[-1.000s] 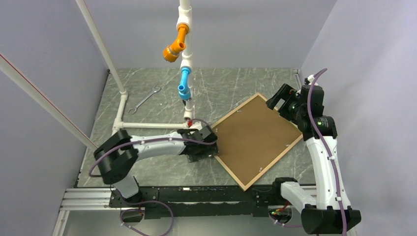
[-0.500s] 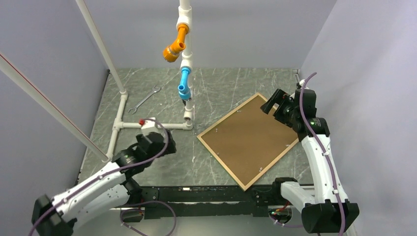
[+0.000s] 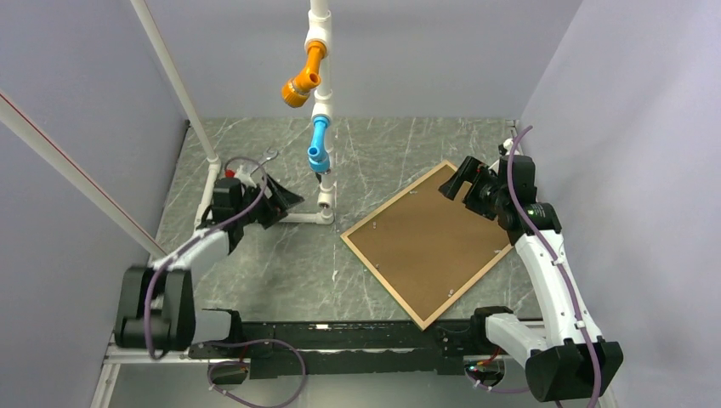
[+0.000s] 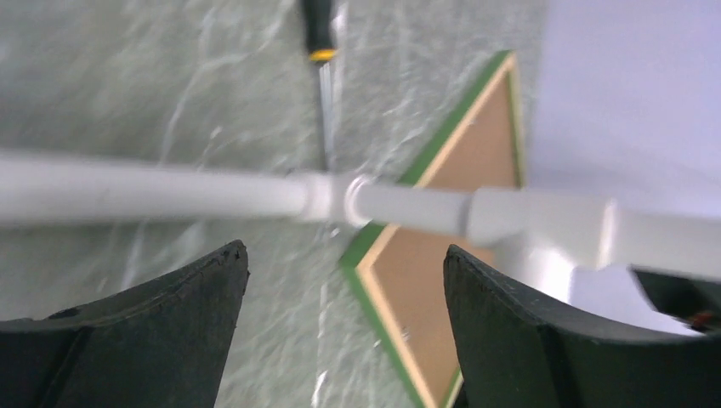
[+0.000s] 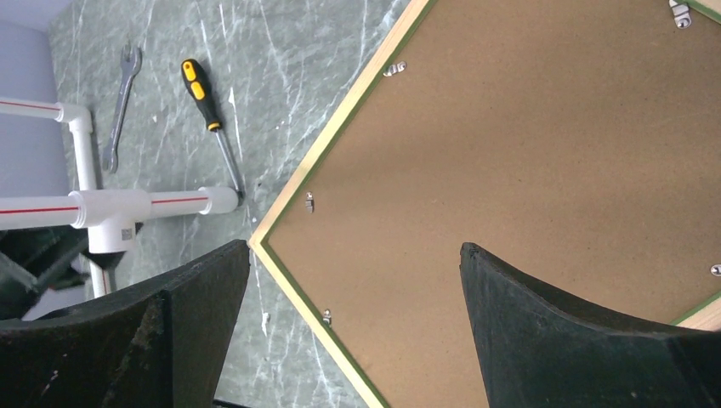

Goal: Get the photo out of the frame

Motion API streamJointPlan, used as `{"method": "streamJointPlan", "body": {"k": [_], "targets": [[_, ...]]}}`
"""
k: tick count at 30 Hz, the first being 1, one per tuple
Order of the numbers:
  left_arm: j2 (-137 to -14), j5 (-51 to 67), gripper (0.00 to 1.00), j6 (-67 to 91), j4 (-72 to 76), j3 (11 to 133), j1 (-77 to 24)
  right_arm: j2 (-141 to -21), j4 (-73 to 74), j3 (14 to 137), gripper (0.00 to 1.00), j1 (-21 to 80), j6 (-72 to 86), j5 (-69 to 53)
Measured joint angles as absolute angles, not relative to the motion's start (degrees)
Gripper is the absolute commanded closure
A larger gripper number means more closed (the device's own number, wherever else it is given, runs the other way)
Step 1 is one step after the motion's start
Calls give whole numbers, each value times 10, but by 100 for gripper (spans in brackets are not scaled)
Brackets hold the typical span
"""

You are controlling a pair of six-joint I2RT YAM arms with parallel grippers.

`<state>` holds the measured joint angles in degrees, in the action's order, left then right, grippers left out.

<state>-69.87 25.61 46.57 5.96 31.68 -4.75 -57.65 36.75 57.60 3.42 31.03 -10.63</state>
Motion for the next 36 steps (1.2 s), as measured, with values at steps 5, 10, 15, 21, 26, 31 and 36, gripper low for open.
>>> {"method": "streamJointPlan", "body": {"k": [5, 10, 15, 21, 26, 31, 36], "targets": [[-885, 364, 26, 547, 249, 402, -15, -576, 366, 576, 5, 35, 310, -108], [-1046, 349, 20, 519, 171, 603, -12, -576, 363, 576, 5, 35, 310, -108], [-1125, 241, 10, 452, 4, 808, -41, -573, 354, 576, 5, 35, 310, -107], [-1170, 110, 12, 416, -114, 908, -90, -572, 343, 576, 5, 35, 310, -106], [-1214, 44, 5, 416, -185, 932, -131, -573, 341, 576, 5, 35, 309, -105], [-1224, 22, 1, 416, -208, 922, -150, -573, 341, 574, 4, 35, 309, -105], [-1230, -30, 4, 424, -240, 939, -167, -573, 341, 574, 4, 35, 310, -105]]}}
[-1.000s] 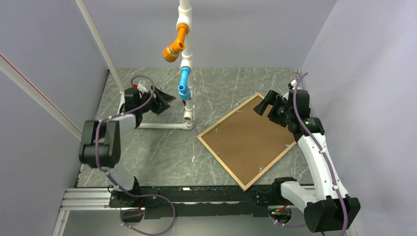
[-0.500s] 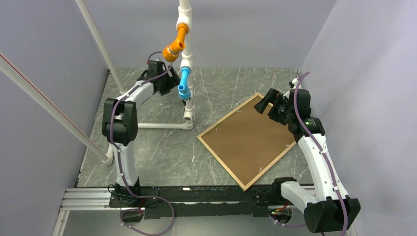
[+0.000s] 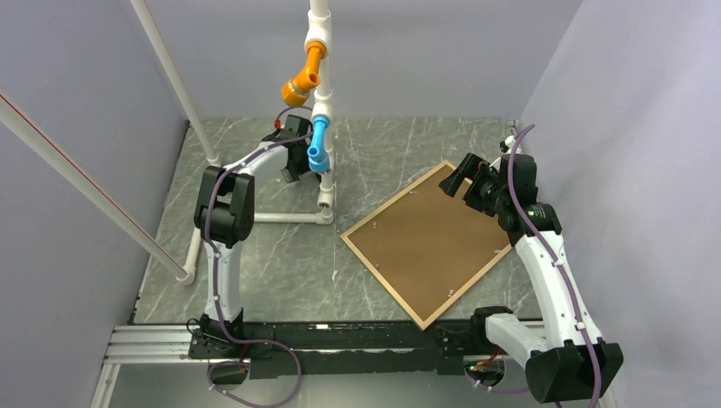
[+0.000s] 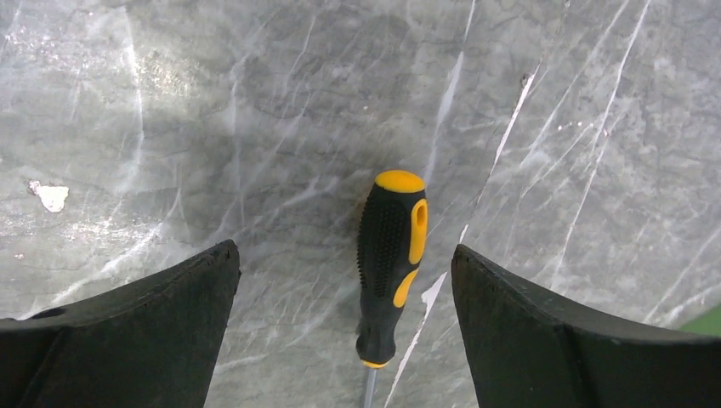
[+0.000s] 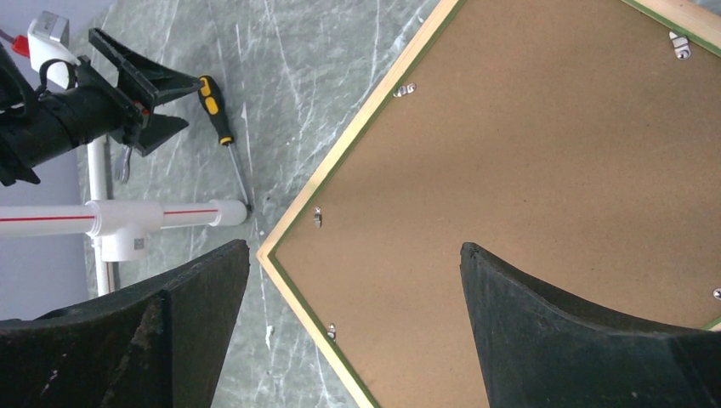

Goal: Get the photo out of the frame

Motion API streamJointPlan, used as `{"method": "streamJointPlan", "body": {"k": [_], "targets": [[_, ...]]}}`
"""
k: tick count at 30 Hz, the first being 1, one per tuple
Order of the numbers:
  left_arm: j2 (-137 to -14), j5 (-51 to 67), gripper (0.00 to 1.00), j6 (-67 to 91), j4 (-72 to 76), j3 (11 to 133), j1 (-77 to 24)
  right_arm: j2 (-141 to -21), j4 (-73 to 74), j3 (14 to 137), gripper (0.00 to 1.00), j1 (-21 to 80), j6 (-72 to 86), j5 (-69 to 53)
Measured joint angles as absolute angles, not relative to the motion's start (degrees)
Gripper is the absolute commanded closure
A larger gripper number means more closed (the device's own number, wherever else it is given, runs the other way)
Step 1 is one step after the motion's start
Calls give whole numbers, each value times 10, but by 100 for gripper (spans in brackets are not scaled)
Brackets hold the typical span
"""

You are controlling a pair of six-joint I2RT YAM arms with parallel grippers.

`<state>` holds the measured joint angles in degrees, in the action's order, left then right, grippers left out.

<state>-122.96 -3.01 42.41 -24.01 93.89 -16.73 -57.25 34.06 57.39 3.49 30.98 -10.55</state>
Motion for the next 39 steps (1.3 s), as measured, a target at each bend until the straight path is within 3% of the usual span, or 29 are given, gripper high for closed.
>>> {"method": "streamJointPlan", "body": {"k": [11, 18, 27, 32, 33, 34, 35, 39], "targets": [[-1258, -118, 15, 451, -317, 987, -211, -566, 340, 566, 4, 35, 310, -105], [-1297, -182, 28, 460, -372, 1044, -237, -565, 340, 565, 4, 35, 310, -105], [-1324, -194, 66, 453, -404, 1086, -244, -563, 339, 556, 4, 35, 311, -105], [-1324, -169, 75, 413, -395, 1086, -242, -560, 340, 556, 5, 35, 312, -106], [-1324, -163, 81, 405, -390, 1086, -241, -560, 339, 556, 5, 35, 313, -105], [-1324, -156, 96, 397, -385, 1086, -240, -559, 339, 556, 5, 35, 314, -105], [-1324, -149, 100, 392, -378, 1086, -239, -559, 339, 556, 5, 35, 315, -106], [-1317, -132, 100, 380, -354, 1068, -229, -559, 339, 556, 5, 35, 317, -105]]}}
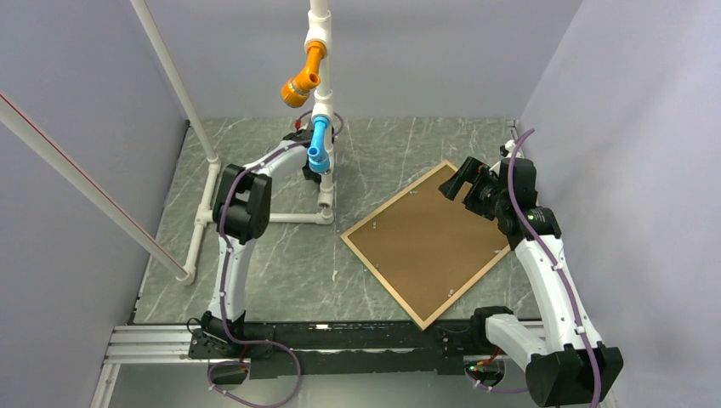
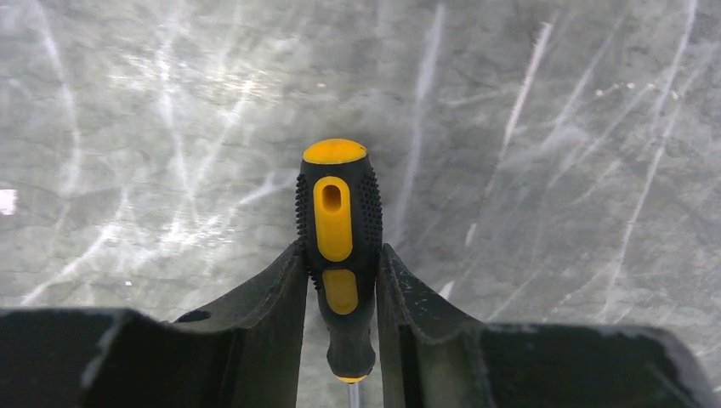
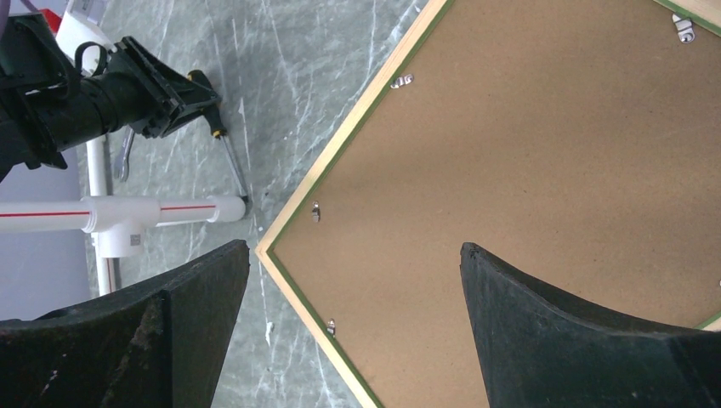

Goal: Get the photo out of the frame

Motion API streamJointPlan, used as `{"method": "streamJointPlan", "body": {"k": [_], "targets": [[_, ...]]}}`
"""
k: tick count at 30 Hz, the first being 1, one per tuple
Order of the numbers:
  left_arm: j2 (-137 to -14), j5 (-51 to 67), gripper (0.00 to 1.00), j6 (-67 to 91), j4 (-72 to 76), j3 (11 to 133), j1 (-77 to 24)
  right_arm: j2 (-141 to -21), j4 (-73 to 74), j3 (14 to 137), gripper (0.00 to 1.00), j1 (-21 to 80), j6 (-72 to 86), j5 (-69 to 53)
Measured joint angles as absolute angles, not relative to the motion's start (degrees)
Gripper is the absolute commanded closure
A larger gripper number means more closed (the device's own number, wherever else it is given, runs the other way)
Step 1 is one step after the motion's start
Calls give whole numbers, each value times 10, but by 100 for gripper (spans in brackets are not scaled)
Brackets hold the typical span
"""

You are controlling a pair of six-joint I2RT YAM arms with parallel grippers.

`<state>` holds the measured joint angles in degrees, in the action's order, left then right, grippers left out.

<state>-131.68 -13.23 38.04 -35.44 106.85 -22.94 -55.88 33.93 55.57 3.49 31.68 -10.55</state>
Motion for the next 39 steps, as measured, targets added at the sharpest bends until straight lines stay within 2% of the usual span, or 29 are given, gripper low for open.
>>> {"method": "streamJointPlan", "body": {"k": [10, 16, 22, 30, 35, 39], "targets": [[-1253, -127, 100, 352, -354, 1031, -124, -564, 332, 555, 5, 38, 321, -106], [-1153, -149, 100, 334, -379, 1006, -105, -582, 315, 545, 5, 54, 326, -105], [-959, -138, 100, 334, -388, 830, -124, -643, 305, 526, 4, 104, 326, -93], [-721, 0, 100, 306, -369, 581, -168, -661, 289, 500, 3, 221, 327, -76], [-568, 184, 100, 333, -228, 371, -252, -640, 220, 434, 3, 272, 339, -121], [-524, 246, 100, 374, -102, 258, -368, -638, 147, 372, 5, 290, 361, -195]]}}
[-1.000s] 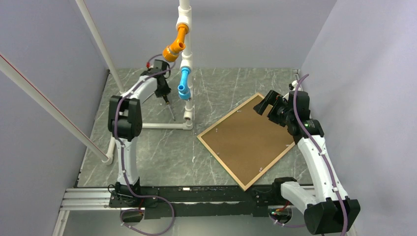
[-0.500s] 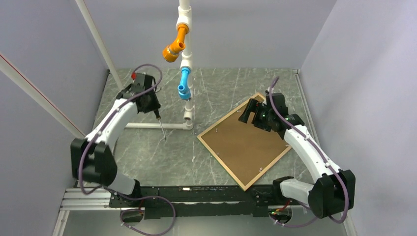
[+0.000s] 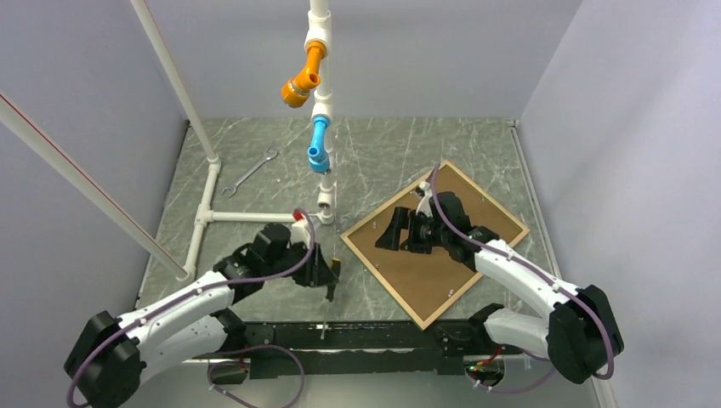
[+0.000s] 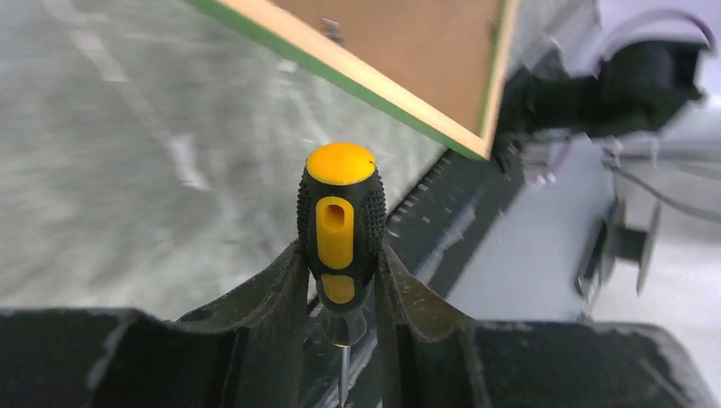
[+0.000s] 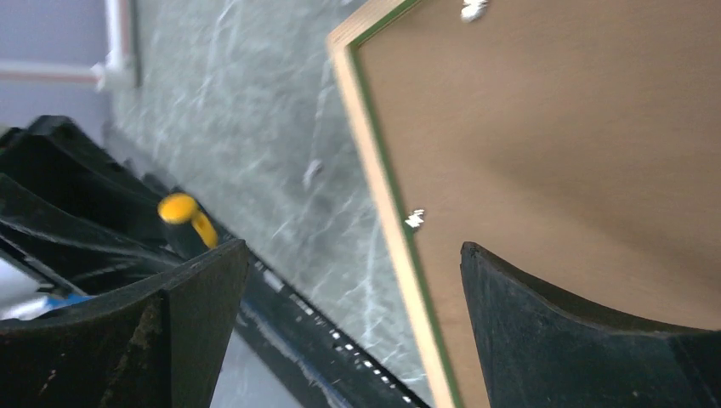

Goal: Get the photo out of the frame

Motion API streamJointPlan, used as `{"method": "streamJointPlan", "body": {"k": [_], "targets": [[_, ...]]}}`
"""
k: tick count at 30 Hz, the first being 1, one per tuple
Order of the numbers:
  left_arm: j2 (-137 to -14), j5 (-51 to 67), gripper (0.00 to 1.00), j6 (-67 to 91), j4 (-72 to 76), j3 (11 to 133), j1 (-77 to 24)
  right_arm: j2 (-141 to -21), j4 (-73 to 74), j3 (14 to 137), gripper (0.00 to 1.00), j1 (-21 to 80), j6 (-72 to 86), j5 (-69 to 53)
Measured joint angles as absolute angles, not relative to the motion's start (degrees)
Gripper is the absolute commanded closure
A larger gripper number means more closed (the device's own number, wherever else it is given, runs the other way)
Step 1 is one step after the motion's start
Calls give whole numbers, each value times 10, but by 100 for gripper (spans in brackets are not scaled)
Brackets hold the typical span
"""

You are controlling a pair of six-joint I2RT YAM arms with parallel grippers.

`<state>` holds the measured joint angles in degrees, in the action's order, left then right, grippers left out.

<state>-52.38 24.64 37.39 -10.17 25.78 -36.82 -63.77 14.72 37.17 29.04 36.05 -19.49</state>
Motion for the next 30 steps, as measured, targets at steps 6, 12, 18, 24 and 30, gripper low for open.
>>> {"method": "streamJointPlan", "body": {"k": [6, 12, 18, 24, 30], "targets": [[-536, 269, 100, 379, 34, 255, -476, -634, 10, 314, 6, 337, 403, -302], [-593, 287, 100, 320, 57, 347, -479, -581, -80, 284, 9, 343, 409, -323], [-614, 328, 100, 267, 54, 377, -481, -521, -141, 249, 8, 337, 430, -314], [-629, 324, 100, 234, 40, 416, -477, -483, -100, 275, 4, 338, 417, -253], [-655, 312, 100, 245, 63, 423, -448, -494, -38, 333, 3, 339, 371, -198]]}}
